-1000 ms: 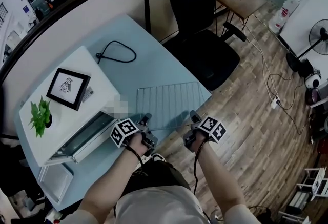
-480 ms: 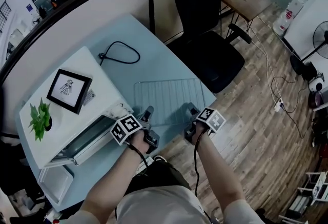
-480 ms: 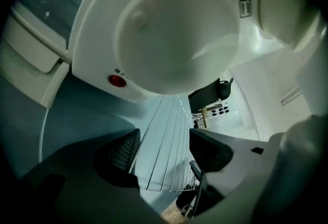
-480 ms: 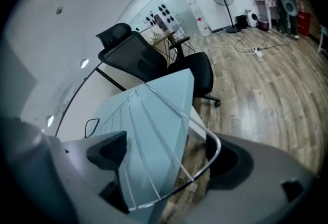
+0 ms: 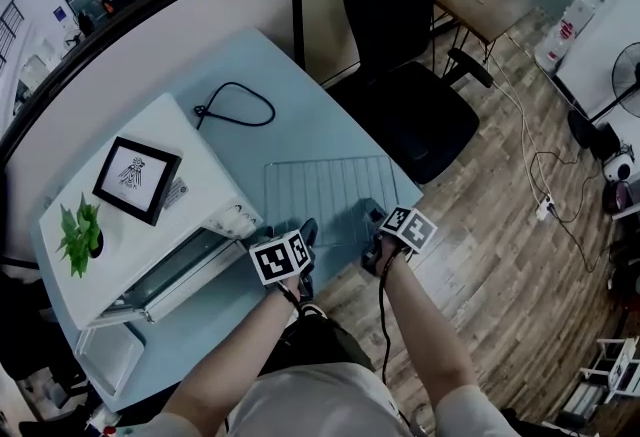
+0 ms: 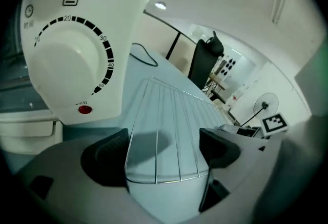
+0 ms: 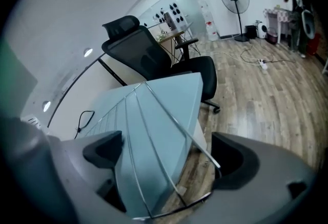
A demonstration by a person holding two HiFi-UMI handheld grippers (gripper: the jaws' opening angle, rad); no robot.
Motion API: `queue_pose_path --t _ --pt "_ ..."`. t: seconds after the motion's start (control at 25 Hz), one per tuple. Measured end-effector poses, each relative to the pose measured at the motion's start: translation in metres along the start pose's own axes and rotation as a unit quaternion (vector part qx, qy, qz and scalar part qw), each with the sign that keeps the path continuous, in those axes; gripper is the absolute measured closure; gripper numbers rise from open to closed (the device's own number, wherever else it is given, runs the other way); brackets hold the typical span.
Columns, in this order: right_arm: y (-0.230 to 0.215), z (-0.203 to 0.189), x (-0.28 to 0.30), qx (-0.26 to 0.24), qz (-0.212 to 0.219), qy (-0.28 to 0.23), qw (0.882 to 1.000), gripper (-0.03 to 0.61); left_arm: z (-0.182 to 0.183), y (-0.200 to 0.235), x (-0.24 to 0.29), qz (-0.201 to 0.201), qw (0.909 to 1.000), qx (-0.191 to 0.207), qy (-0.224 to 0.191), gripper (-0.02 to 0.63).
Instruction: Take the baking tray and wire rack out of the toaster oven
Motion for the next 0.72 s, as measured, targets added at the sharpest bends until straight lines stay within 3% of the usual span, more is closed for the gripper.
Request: queue_pose_path --t 0.2,0.72 --pt "0.005 0.003 -0.005 -0.016 0.011 -0.002 1.000 0.026 -0.003 -0.002 -0.004 0.018 0.9985 0.050 -0.011 0.190" --pt "0.024 0.010 -0.067 -0.069 0.037 -0.011 0.997 0.006 -0.008 -0.018 -0.060 -0.018 0.9988 0.044 -0.014 0.192"
Point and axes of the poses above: the fingertips, and each gripper's own axes: x forward along the fingers, y to its left, z out of its top, the point moved 4 cm from there along -x, backward along the fingers, and after that the axes turned 10 degrees about y, right-handed, at the moved point
